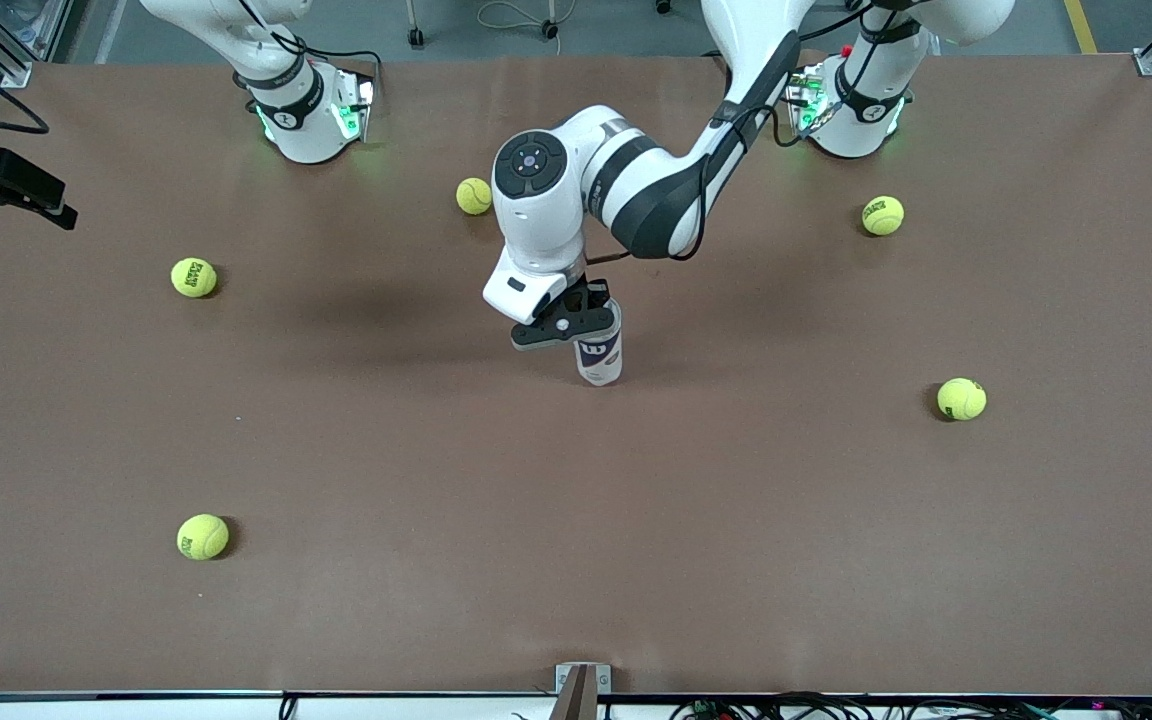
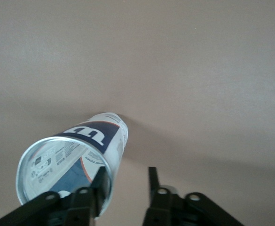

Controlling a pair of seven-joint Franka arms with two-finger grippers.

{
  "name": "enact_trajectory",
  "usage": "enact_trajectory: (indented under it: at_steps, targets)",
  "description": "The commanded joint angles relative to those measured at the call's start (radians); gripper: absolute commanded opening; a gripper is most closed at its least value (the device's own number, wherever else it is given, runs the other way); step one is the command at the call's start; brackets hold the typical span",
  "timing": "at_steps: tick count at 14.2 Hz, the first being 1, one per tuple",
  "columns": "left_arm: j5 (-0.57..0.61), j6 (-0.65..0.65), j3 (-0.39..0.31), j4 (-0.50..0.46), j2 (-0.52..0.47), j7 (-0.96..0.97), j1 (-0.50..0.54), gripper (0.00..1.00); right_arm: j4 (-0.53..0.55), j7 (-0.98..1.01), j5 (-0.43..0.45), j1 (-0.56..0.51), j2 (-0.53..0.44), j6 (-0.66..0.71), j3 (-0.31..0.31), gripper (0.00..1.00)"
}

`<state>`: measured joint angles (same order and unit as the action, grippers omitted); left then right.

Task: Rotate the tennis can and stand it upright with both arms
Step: 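Open the left gripper and draw it away from the standing can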

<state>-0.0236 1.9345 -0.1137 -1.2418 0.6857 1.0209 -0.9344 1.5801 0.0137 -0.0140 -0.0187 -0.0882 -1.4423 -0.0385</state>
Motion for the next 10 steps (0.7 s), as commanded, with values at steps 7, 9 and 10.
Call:
enact_trajectory:
  at_steps: [7,9,10]
  targets:
    - [0.024,-0.026,-0.021,0.019,-0.124,-0.001,0.005,0.95,0.027,0.046,-0.004,-0.012,-0.031,0.0,-0.017,1.0]
    - [0.025,-0.037,-0.021,0.018,-0.176,-0.001,0.048,1.0,0.027,0.046,-0.004,-0.009,-0.031,0.002,-0.018,1.0]
    - [0.027,-0.055,-0.023,0.016,-0.205,-0.002,0.08,1.0,0.027,0.046,-0.004,-0.009,-0.031,0.002,-0.017,1.0]
